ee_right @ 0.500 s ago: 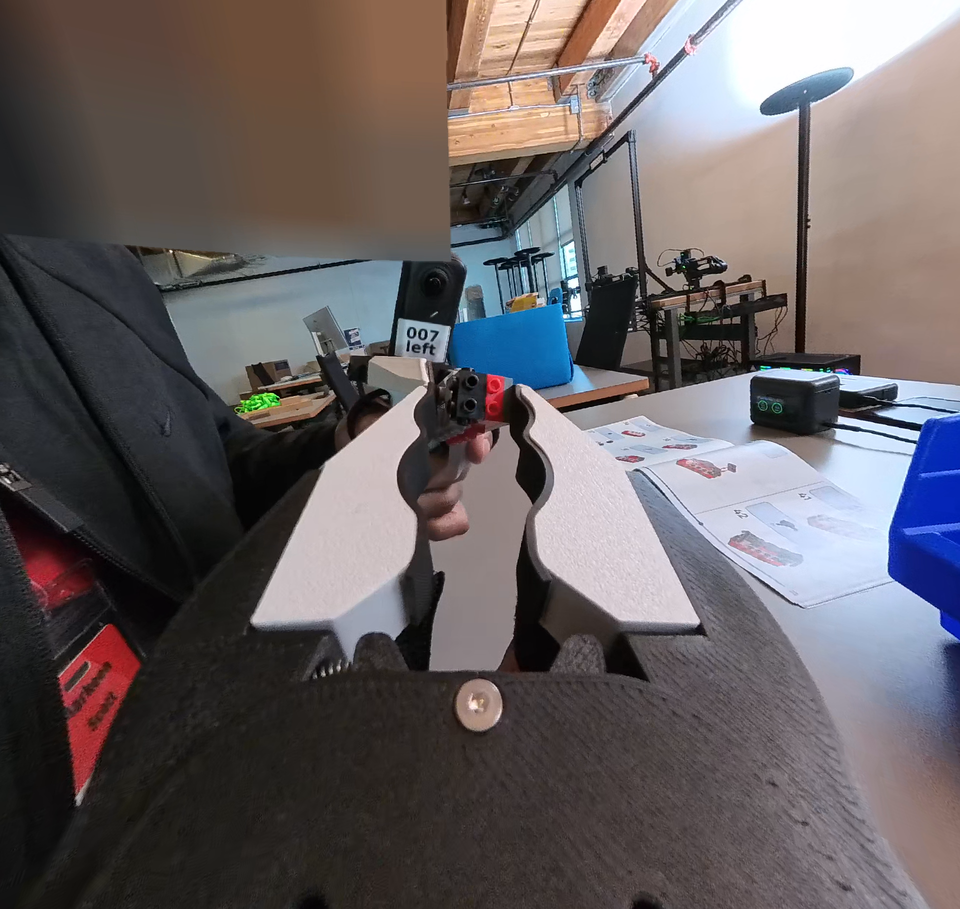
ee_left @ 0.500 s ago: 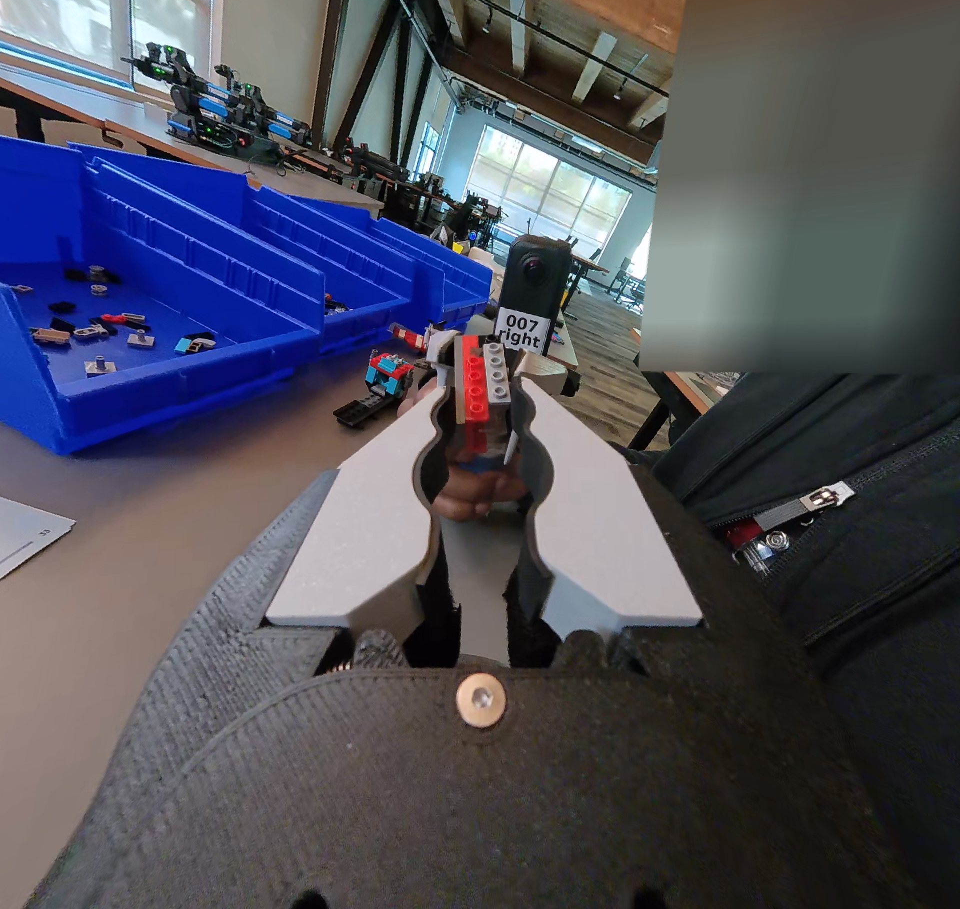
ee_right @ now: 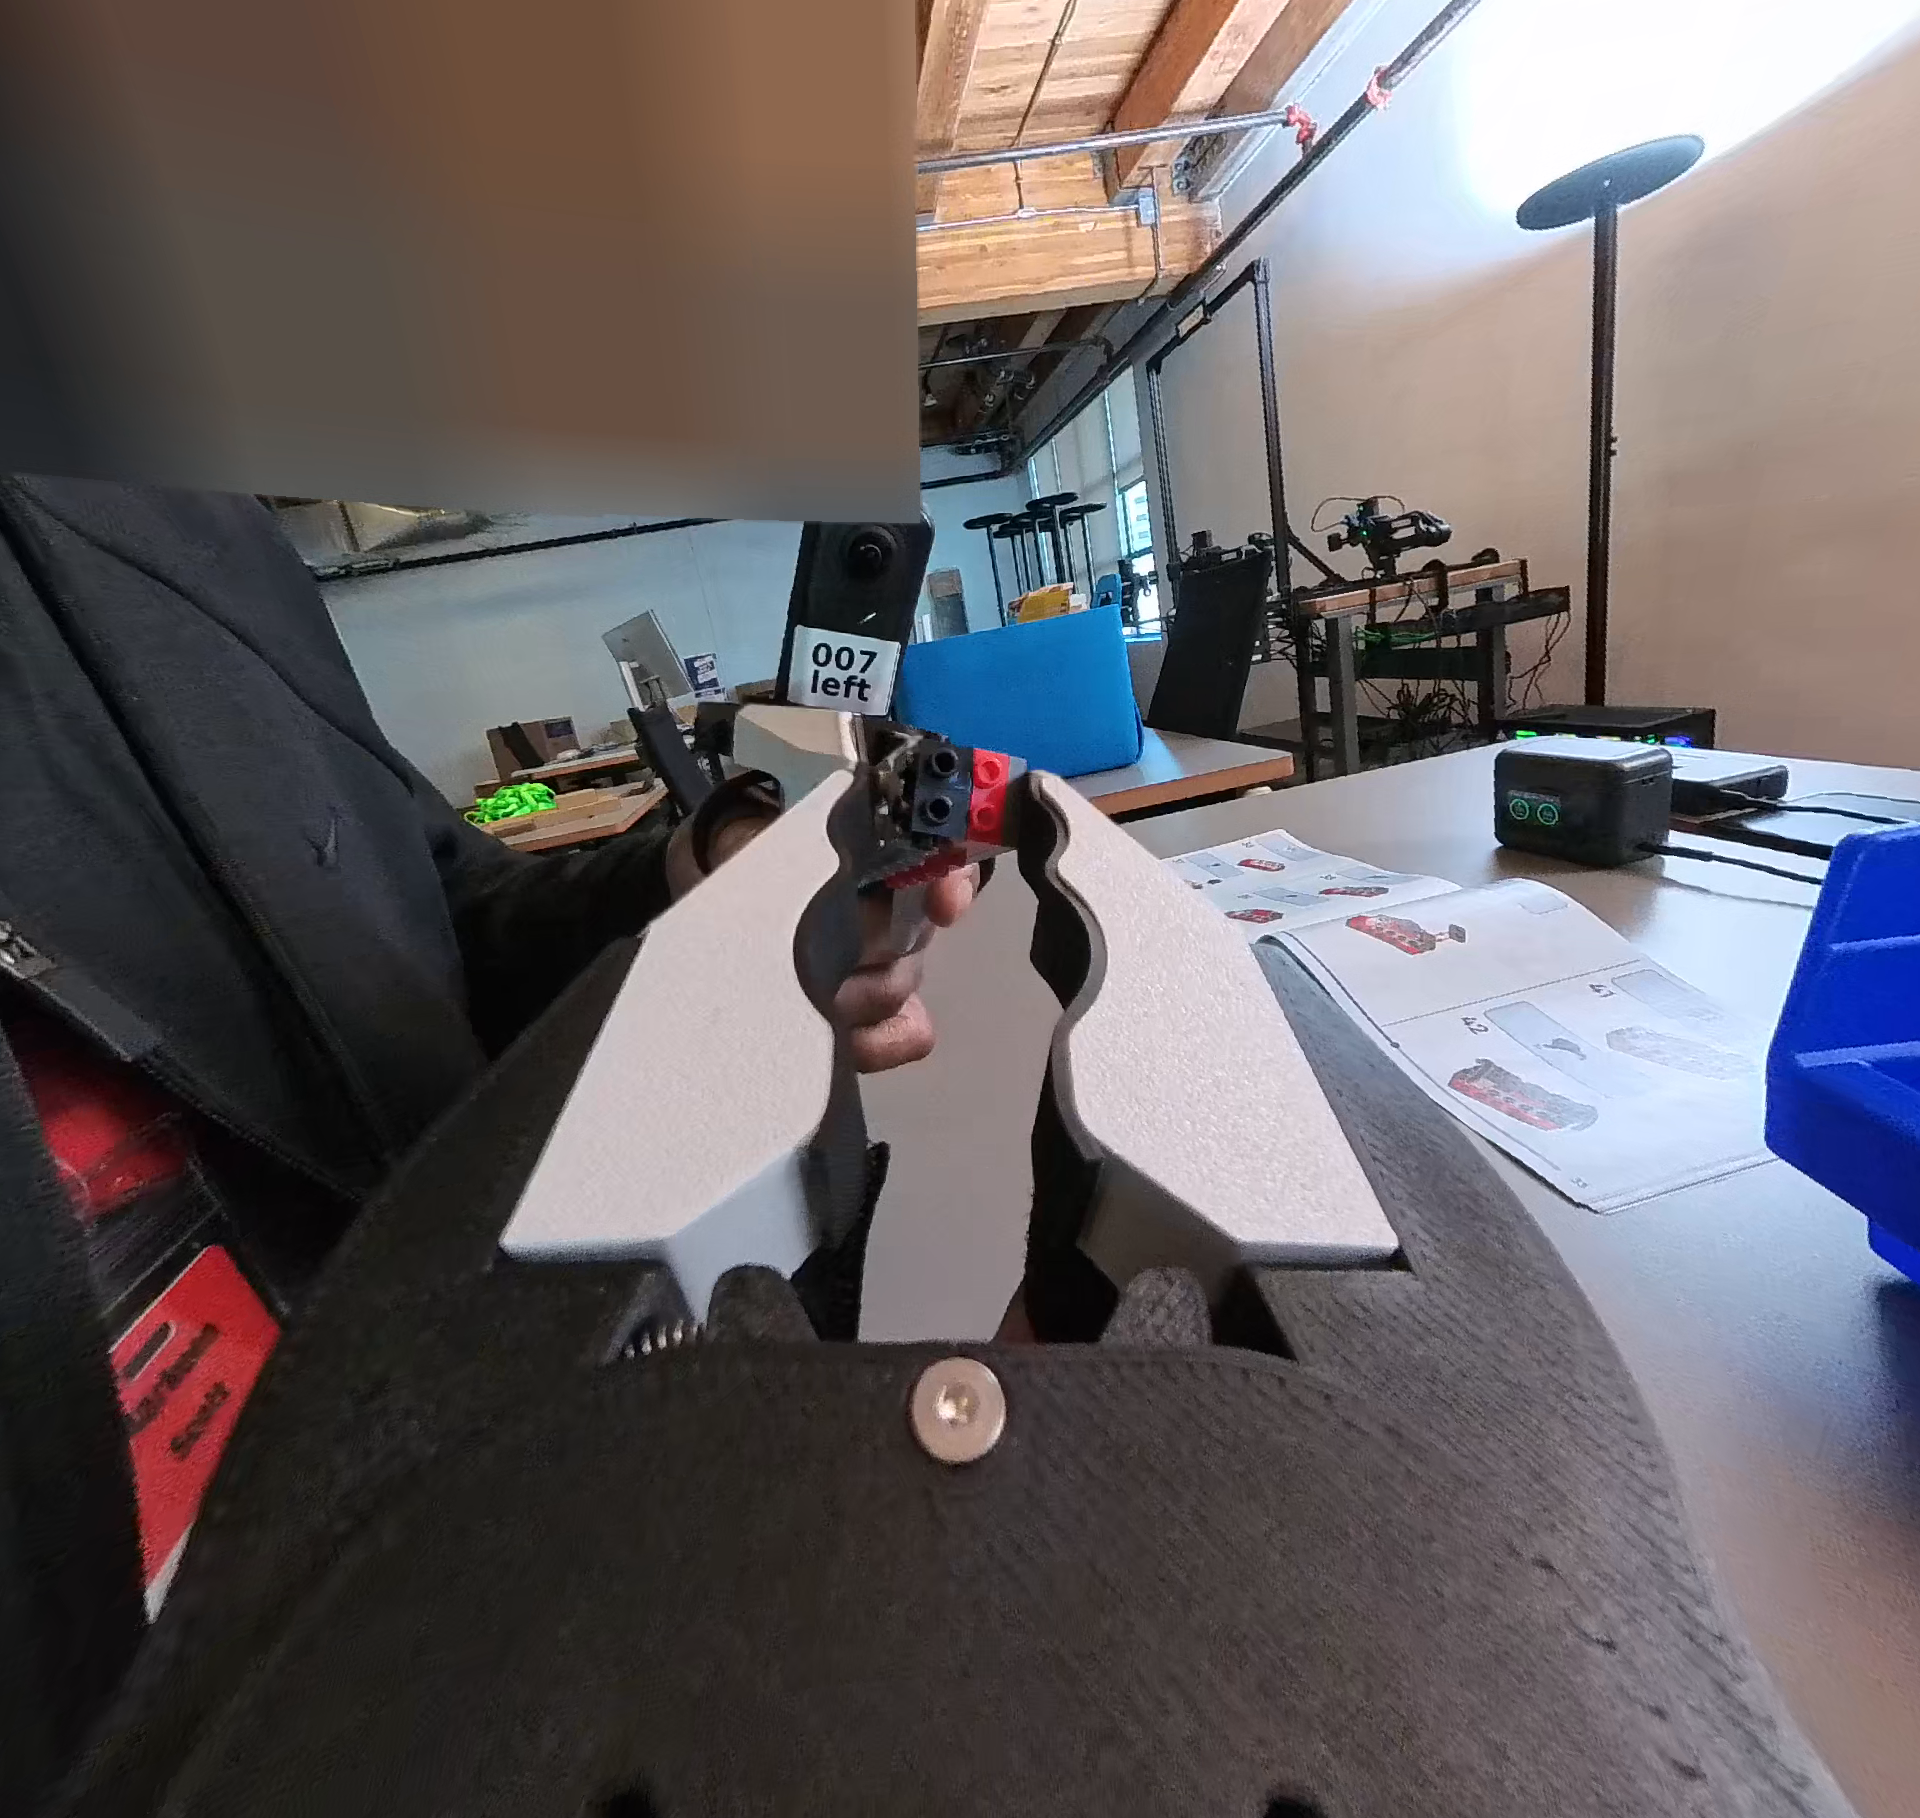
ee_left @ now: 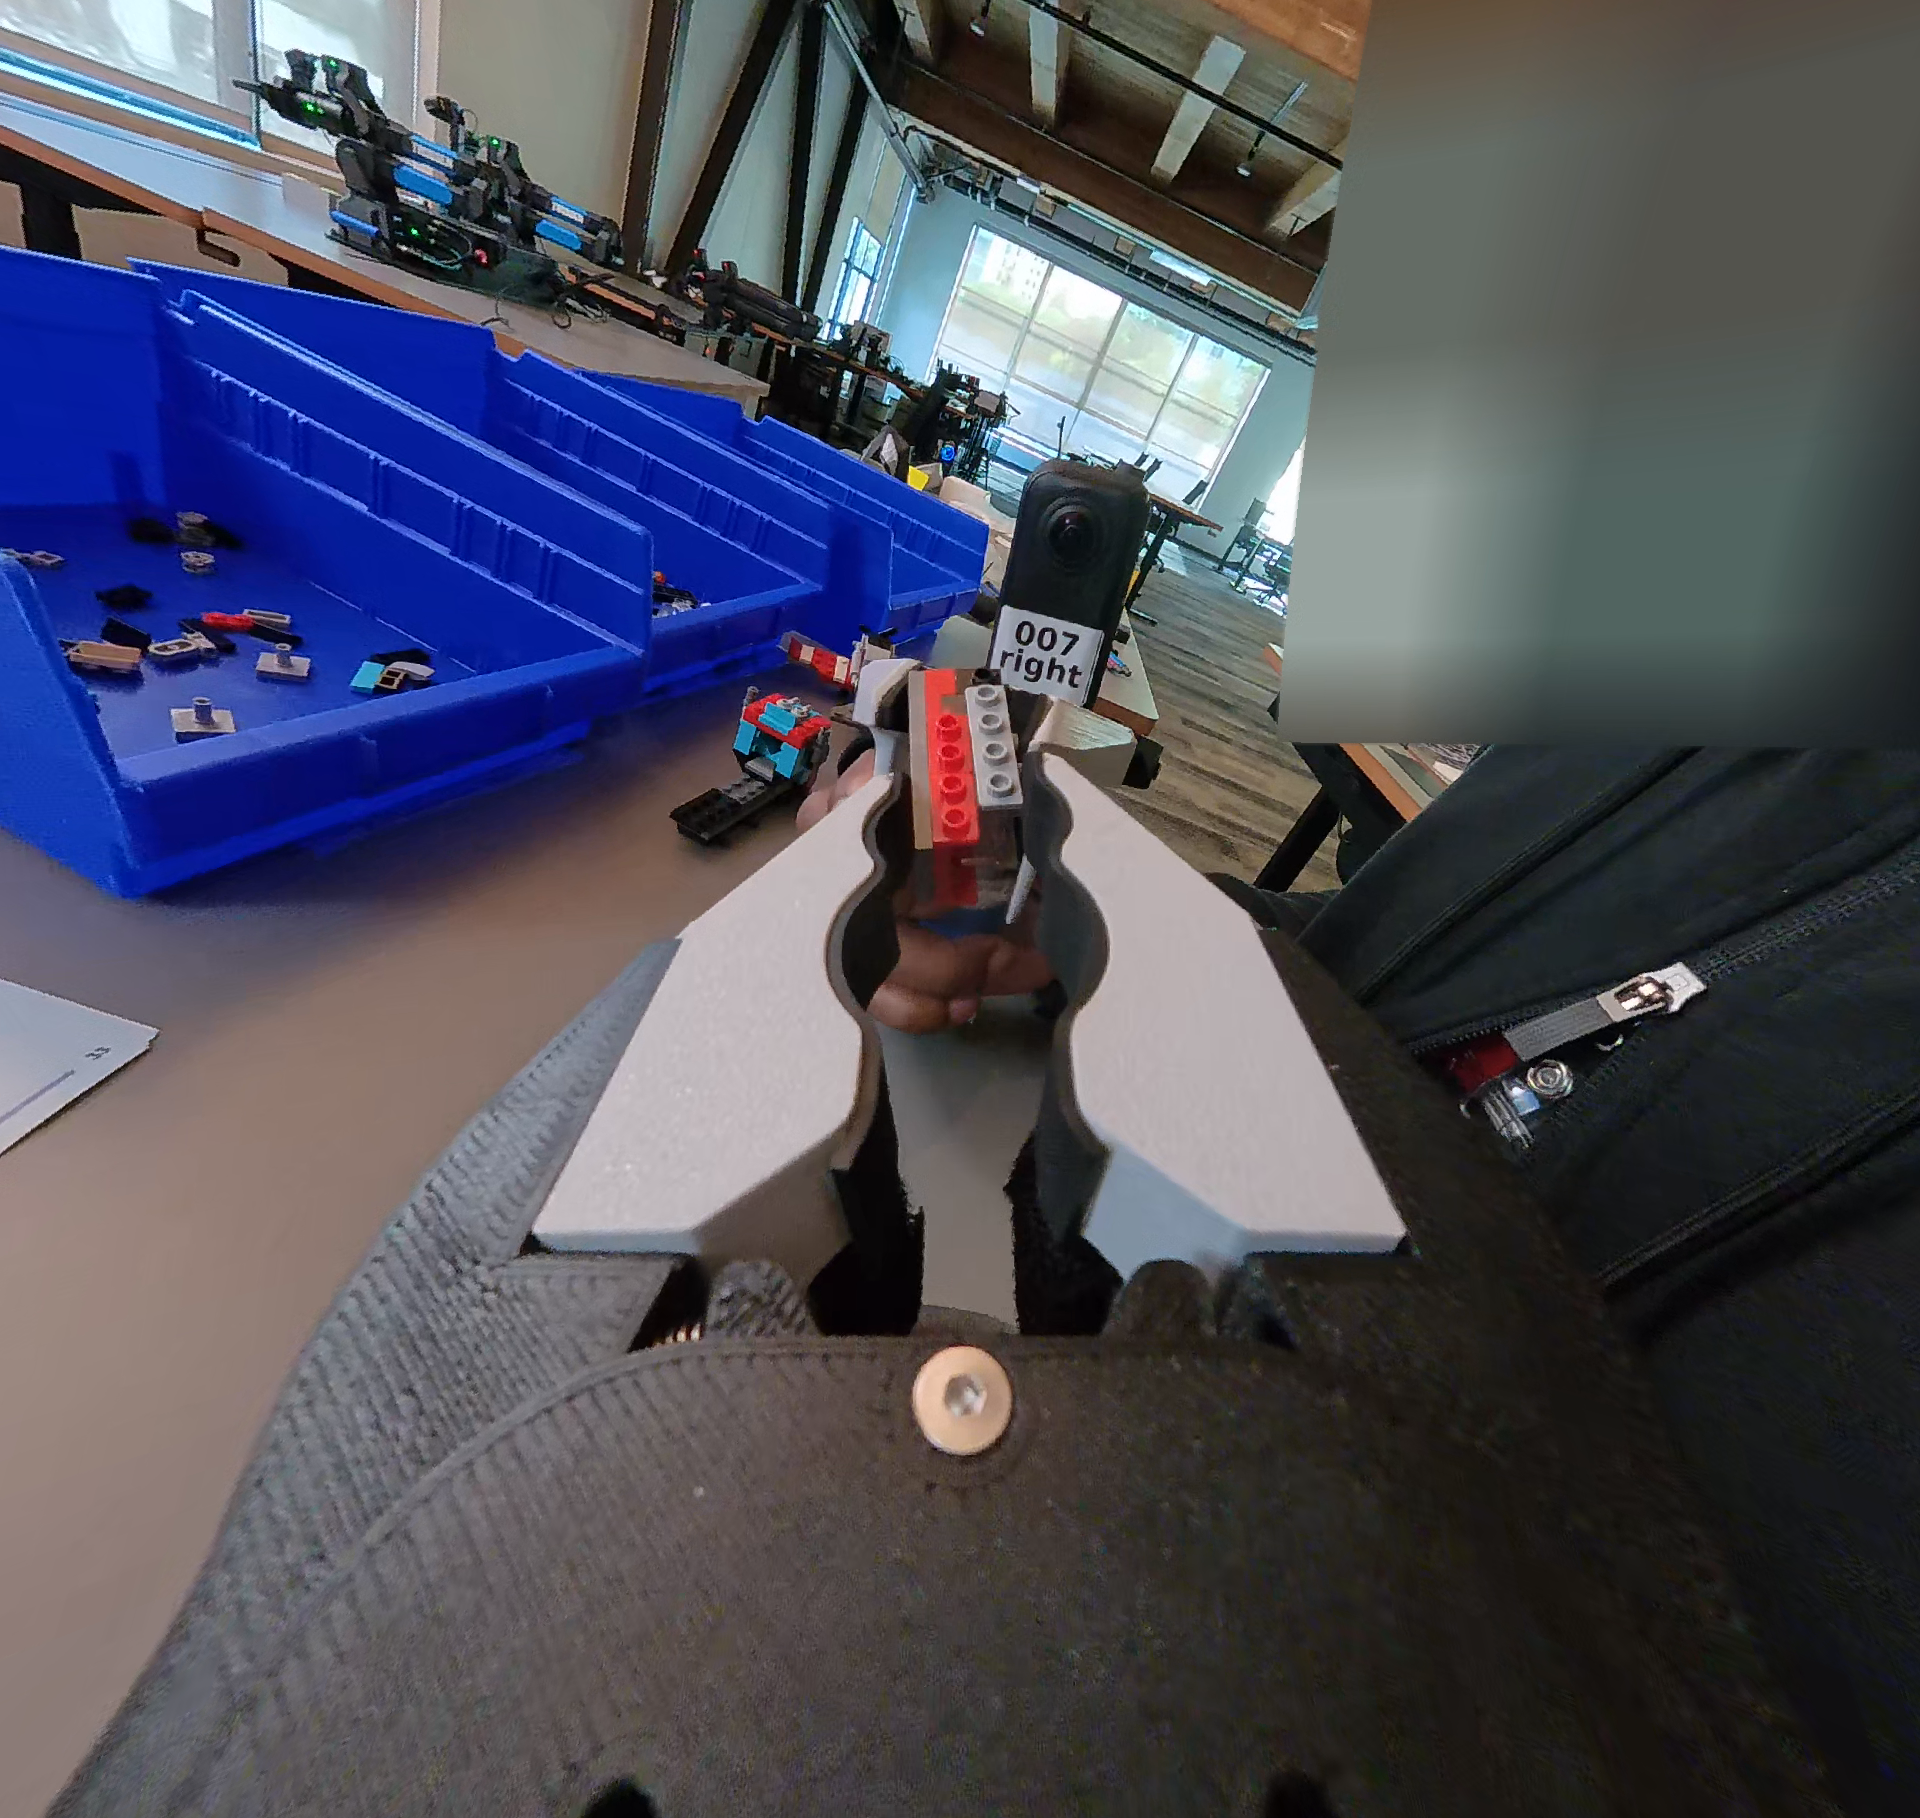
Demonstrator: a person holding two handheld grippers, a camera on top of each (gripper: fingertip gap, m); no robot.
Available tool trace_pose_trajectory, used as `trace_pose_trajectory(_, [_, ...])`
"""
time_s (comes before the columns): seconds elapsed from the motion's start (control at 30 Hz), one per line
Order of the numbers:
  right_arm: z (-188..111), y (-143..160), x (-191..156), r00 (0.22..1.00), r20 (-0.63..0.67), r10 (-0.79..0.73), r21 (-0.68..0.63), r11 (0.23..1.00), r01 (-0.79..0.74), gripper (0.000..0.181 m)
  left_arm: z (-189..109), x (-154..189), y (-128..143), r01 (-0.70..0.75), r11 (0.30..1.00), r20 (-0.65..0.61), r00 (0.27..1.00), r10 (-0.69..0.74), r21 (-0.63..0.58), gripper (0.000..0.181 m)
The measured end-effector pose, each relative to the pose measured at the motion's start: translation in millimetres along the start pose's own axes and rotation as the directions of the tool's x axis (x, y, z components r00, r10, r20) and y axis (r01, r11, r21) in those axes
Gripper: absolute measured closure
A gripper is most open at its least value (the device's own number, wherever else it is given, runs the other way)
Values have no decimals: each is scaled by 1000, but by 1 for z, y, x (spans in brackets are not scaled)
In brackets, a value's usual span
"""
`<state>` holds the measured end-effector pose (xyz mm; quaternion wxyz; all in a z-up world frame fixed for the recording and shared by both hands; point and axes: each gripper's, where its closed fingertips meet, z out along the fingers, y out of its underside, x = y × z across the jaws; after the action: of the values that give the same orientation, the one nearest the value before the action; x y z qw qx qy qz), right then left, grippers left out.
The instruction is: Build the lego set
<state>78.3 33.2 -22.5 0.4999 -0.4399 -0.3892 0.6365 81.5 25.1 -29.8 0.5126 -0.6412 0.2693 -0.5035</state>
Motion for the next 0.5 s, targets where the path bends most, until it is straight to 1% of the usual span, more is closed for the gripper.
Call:
trace_pose_trajectory(0.1, [1, 3, 3, 1000, -16, 20, -17, 1000, -20, 153, -1, -4, 1, 9, 1000, 17, 1000, -9, 17, 159])
trace_pose_trajectory(0.17, [2, 4, 5, 999, -22, 47, -22, 999, -48, 153, -3, -6, 1, 49, 998, 11, 999, -49, 47, 159])
trace_pose_trajectory(0.2, [2, 6, 6, 998, -27, 61, -27, 998, -62, 151, -4, -8, 1, 70, 995, 11, 997, -71, 67, 159])
trace_pose_trajectory(0.27, [2, 6, 11, 994, -44, 95, -25, 995, -97, 139, -9, -13, -2, 113, 986, 15, 993, -116, 127, 159])
trace_pose_trajectory(0.33, [1, 6, 14, 988, -46, 148, -13, 989, -149, 134, -15, -18, -5, 157, 968, 11, 987, -162, 194, 159])
trace_pose_trajectory(0.4, [3, 8, 16, 979, -50, 198, -11, 980, -198, 133, -18, -20, -7, 186, 951, 6, 981, -194, 247, 160])
trace_pose_trajectory(0.5, [10, 16, 14, 970, -46, 238, -32, 970, -240, 134, -19, -21, -4, 201, 937, 3, 977, -211, 285, 159])
